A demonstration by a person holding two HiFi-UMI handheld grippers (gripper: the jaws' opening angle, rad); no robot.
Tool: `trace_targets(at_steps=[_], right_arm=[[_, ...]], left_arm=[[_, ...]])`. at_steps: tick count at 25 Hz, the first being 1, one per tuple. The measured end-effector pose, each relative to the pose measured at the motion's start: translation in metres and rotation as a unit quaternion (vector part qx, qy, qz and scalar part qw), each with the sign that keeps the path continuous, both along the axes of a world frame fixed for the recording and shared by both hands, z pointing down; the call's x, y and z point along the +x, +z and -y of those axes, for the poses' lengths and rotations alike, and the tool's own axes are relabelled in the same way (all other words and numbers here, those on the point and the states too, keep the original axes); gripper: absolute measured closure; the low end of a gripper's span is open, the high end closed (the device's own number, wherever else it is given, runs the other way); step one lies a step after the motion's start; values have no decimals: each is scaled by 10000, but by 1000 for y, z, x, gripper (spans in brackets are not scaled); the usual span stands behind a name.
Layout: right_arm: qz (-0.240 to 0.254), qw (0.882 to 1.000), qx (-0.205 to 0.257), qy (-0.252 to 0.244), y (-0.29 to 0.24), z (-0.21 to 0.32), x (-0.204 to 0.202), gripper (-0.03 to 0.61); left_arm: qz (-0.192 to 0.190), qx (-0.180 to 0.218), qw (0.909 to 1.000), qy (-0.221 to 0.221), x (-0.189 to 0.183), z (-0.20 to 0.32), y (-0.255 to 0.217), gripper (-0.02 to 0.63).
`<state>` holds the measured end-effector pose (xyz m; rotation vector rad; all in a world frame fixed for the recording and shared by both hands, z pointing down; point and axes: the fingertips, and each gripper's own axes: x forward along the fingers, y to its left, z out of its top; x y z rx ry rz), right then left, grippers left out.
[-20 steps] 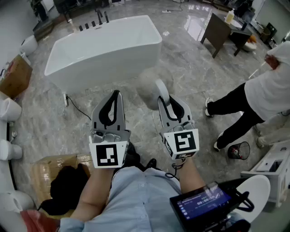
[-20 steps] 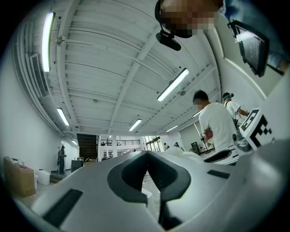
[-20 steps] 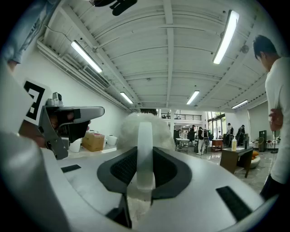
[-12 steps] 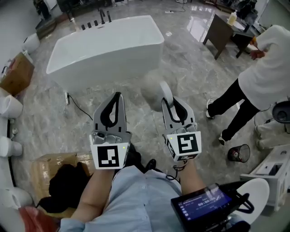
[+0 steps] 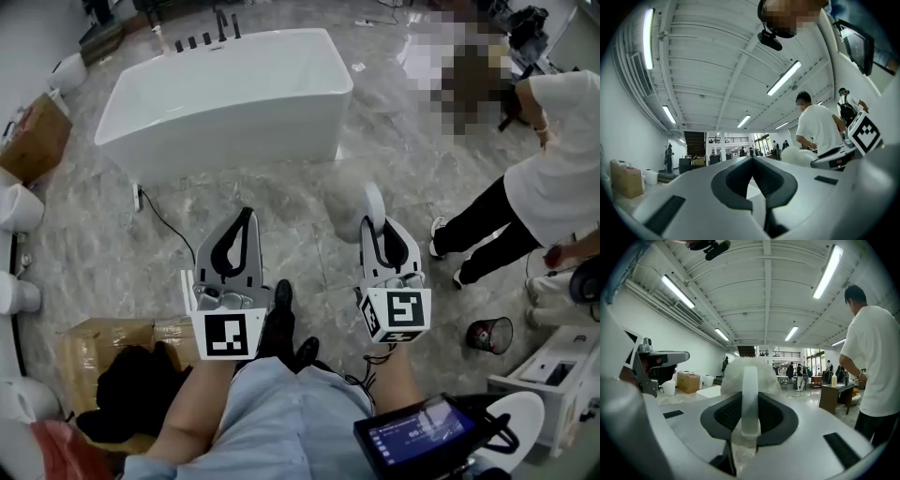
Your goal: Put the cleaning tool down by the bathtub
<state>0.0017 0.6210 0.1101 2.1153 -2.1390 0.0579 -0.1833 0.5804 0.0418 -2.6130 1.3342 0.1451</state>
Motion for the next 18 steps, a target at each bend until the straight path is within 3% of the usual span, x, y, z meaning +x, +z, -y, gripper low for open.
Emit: trace_targets(at_steps=[8,18], right_arm=[[5,9999,-158,-61,19,108,2,485],[-127,9998,-39,-125,-7,223,3,485]], left_arm=[[-9,-100,9999,-71,1,113,14,598],[-211,144,9996,-93,2,224,-15,598]])
